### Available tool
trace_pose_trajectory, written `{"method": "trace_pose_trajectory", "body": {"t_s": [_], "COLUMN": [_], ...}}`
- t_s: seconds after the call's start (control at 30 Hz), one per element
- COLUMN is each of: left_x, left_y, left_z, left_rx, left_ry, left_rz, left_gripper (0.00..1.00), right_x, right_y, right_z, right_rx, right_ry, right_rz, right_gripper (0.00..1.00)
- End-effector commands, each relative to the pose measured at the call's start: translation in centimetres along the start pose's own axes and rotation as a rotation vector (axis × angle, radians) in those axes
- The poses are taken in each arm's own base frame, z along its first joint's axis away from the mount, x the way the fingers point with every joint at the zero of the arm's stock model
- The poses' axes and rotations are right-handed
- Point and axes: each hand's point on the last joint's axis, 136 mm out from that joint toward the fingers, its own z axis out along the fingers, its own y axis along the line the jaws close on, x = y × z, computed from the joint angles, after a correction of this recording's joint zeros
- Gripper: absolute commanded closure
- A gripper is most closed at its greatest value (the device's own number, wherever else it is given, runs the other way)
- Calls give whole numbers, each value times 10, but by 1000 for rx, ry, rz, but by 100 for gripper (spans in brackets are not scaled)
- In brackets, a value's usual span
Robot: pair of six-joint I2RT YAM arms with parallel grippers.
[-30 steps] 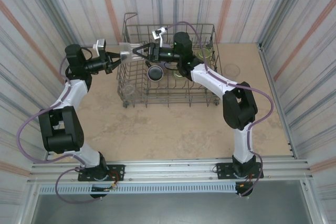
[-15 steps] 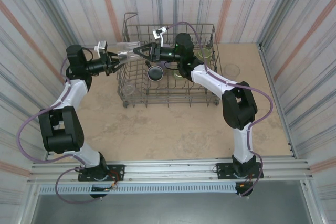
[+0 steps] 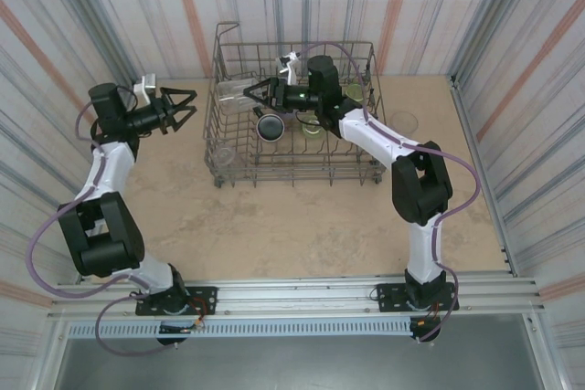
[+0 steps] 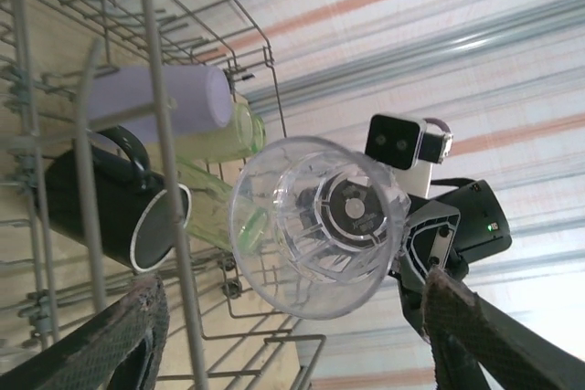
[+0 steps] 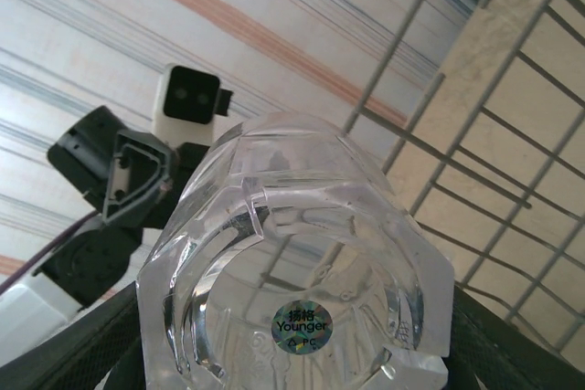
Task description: Load the cups into the dish rack
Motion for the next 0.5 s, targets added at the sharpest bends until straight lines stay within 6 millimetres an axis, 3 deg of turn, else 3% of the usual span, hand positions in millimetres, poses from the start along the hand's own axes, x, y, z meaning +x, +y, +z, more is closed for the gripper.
{"method": "trace_pose_trajectory", "body": {"t_s": [0.0,0.2,0.47], "left_x": [-11,-19,-22], "left_y": [-11,-3,3], "left_z": [-15,-29,-34], "left_rx": [-25,-75,-93], "left_ry": [-53,-98,-112], "left_rz": [69,71,61], "left_gripper": [23,17,15], "right_x": [-20,-22,-20], "right_y": [43,44,45], "right_z": [-12,-9,-10], "right_rx": [-34,1,48], "right_ry": [-38,-22,-6], "right_rz": [-107,-124,-149], "right_gripper": [60,61,62]}}
